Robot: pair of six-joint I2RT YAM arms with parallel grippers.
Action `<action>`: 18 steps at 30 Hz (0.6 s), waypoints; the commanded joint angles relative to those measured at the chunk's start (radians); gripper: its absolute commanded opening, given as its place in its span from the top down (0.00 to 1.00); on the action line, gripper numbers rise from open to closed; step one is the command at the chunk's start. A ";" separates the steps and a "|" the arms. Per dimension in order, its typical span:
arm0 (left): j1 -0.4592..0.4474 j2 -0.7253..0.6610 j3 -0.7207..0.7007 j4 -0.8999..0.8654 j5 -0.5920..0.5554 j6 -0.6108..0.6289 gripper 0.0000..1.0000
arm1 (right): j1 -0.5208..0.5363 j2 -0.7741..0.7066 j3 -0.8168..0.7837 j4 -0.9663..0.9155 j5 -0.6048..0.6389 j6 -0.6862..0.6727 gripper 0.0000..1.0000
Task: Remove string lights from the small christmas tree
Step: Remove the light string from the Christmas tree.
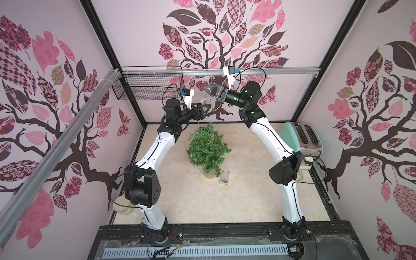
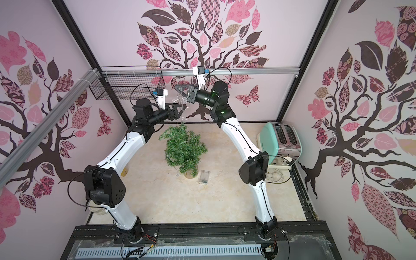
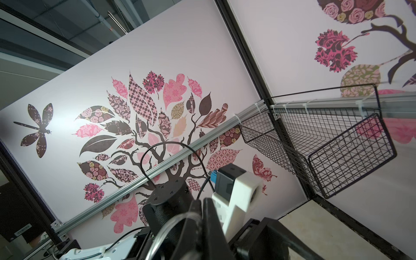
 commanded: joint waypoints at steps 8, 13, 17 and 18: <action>0.041 0.138 0.221 -0.103 -0.088 0.034 0.29 | 0.005 -0.151 -0.184 0.209 -0.038 0.057 1.00; 0.059 0.164 0.242 -0.093 -0.116 0.021 0.36 | 0.005 -0.194 -0.280 0.279 -0.052 0.086 1.00; 0.087 0.165 0.228 -0.072 -0.124 -0.008 0.45 | 0.005 -0.223 -0.349 0.304 -0.058 0.081 1.00; 0.093 0.160 0.219 -0.063 -0.126 -0.013 0.49 | 0.005 -0.225 -0.357 0.300 -0.061 0.079 1.00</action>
